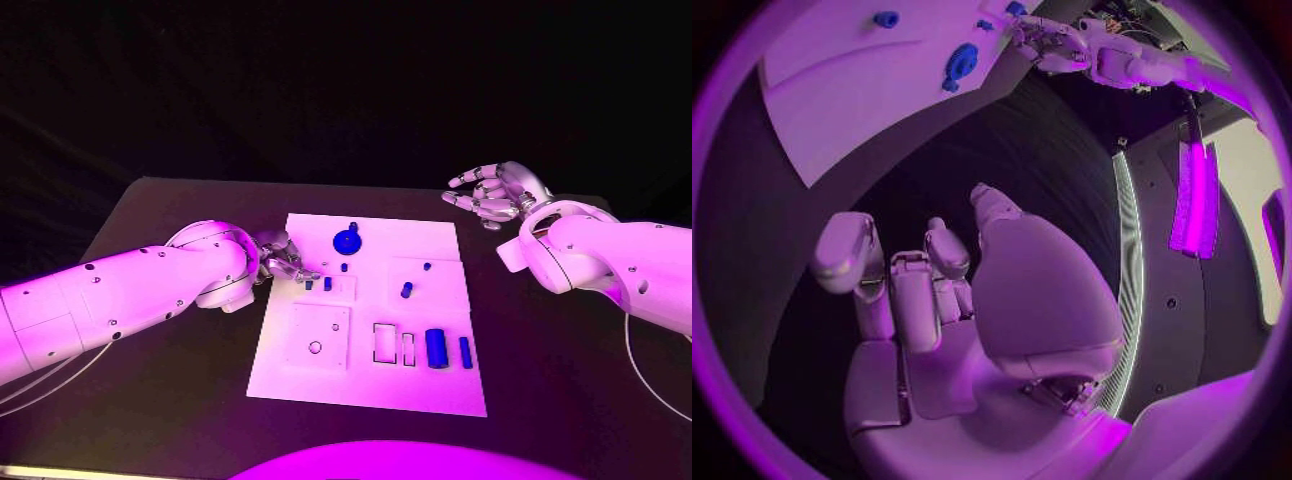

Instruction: Assemble the parts on the task board

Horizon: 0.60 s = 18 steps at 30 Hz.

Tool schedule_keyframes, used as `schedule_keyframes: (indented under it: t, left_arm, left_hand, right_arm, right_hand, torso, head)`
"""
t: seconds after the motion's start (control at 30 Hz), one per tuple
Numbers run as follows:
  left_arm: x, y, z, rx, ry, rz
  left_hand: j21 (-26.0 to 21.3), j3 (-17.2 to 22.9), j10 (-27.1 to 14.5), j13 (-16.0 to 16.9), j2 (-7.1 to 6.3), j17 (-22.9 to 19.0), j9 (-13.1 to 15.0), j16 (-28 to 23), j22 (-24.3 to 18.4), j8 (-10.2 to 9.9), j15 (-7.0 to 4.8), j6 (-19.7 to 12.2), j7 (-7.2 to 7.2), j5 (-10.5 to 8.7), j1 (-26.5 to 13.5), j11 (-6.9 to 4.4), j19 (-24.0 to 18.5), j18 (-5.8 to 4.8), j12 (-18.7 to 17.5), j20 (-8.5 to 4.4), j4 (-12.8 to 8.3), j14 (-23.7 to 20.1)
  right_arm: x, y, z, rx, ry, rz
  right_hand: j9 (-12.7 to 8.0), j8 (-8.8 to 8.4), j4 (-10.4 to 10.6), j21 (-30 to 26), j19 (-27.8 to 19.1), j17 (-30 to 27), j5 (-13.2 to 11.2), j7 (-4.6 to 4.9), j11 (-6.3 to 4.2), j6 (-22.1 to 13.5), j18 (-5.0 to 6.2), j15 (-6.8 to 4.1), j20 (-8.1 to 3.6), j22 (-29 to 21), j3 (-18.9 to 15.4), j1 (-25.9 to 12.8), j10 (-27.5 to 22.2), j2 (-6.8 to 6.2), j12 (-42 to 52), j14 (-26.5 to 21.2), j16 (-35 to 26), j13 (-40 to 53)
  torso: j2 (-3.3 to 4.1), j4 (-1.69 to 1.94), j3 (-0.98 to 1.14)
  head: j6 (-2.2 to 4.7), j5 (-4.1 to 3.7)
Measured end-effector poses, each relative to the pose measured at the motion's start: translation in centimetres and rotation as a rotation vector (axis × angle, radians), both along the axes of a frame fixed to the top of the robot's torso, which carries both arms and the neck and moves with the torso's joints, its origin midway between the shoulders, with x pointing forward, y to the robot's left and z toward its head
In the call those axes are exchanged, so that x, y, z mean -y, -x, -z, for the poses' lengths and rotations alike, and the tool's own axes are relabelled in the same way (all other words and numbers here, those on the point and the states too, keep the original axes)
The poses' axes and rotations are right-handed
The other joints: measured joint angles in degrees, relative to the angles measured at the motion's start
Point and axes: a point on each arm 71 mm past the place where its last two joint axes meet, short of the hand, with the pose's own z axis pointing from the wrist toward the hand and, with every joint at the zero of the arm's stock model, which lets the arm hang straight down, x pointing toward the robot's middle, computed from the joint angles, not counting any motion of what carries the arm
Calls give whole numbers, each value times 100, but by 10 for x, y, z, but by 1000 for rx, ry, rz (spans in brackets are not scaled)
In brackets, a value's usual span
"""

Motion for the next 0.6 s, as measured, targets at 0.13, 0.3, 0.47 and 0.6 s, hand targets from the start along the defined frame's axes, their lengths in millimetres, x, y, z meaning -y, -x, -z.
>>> schedule_keyframes:
  t: [0.13,0.3,0.47,0.6]
  left_arm:
    - [-2,-2,-5,8,5,-11]
    - [-2,-6,-14,22,18,-19]
    - [-2,-8,-19,29,49,-36]
    - [-3,-10,-23,58,118,-50]
  left_hand:
    - [0,-31,-41,-59,0,0,0,0,-7,23,0,13,-13,0,0,0,0,0,-44,0,0,0]
    - [-40,-131,-102,-116,50,0,0,-22,-43,22,0,-28,-46,-58,-51,20,0,1,-79,0,1,0]
    - [-151,-523,-430,-569,125,-1,-12,-69,-214,23,5,-231,2,-399,-117,61,-104,0,-389,29,1,0]
    - [-810,-816,-1690,-2098,316,-1,-164,-428,-1239,-183,237,-792,257,-383,197,300,-679,183,-1558,166,8,-4]
  right_arm:
    - [0,0,0,0,0,0]
    - [0,0,0,-1,0,0]
    - [-1,0,1,-1,0,-1]
    - [0,0,1,-1,0,0]
  right_hand:
    - [0,0,0,0,0,0,0,0,0,0,0,0,0,0,0,0,0,0,0,0,0,0]
    - [-5,0,0,0,0,-1,0,0,0,0,0,0,0,0,0,0,0,0,0,0,0,0]
    - [-5,0,0,0,0,-1,0,0,0,0,0,0,0,0,0,0,0,0,0,0,0,0]
    - [-5,0,0,-44,0,-1,0,0,0,0,0,0,0,-8,0,0,0,0,0,0,0,-13]
  torso:
    - [0,-1,-1]
    - [-1,-3,3]
    - [-1,-3,3]
    - [-1,-3,4]
  head:
    - [7,0]
    - [23,12]
    - [33,17]
    - [47,8]
